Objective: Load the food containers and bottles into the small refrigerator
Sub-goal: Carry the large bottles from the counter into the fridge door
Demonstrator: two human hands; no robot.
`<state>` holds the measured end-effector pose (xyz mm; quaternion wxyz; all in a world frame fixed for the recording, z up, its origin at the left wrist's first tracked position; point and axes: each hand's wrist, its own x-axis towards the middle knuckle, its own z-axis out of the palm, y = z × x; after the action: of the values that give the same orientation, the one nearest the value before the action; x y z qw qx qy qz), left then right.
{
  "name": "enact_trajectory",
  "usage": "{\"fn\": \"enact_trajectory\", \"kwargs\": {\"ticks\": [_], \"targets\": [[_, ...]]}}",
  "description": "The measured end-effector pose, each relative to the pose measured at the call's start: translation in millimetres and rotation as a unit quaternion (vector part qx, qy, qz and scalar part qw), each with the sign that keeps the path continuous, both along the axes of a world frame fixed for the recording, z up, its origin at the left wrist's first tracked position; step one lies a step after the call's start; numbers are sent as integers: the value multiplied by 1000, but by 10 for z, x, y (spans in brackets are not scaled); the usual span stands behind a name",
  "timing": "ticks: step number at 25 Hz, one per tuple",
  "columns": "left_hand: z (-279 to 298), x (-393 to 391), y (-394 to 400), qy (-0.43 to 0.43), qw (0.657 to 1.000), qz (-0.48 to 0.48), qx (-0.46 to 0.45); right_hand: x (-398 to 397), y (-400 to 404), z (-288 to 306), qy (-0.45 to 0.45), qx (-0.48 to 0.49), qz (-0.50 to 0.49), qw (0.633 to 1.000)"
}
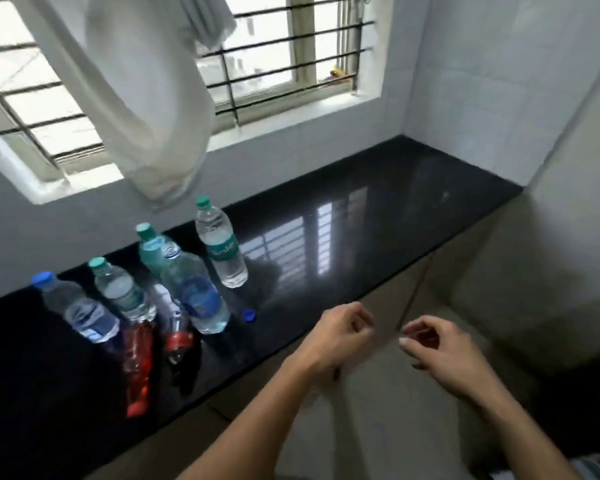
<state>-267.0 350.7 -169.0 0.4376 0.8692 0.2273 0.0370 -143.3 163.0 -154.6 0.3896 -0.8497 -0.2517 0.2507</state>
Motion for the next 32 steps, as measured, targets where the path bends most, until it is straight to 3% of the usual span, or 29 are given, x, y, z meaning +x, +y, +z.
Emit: {"fn": "enact_trajectory", "kwargs": {"ticks": [3,7,15,19,23,25,27,29,32], "targets": [[191,-653,574,-50,995,87,-14,-335,876,271,-51,22,92,994],[259,-1285,1028,-84,991,108,1,-796,1786,311,-88,-15,174,981],[628,-1967,1852,-229,937,258,50,-1175,3042,-363,-155,-159,268,938],[557,-2074,2110,-226,909,324,134,-1348,3300,-829,-200,-218,315,902],[433,-1961,2257,-174,939,276,109,-1396,3283,-1005,-216,-189,298,911],[381,-1874,2303,-169,945,265,88,-1318,3342,-788,-205,-151,238,937],[305,-1785,2363,-176,945,269,65,-1254,3455,-299,-154,-13,123,980],[216,-1712,2419,-184,944,271,50,-1250,3530,301,-79,140,59,985],[144,-1664,2426,-198,944,261,30,-1379,3542,937,-94,200,160,962]]}}
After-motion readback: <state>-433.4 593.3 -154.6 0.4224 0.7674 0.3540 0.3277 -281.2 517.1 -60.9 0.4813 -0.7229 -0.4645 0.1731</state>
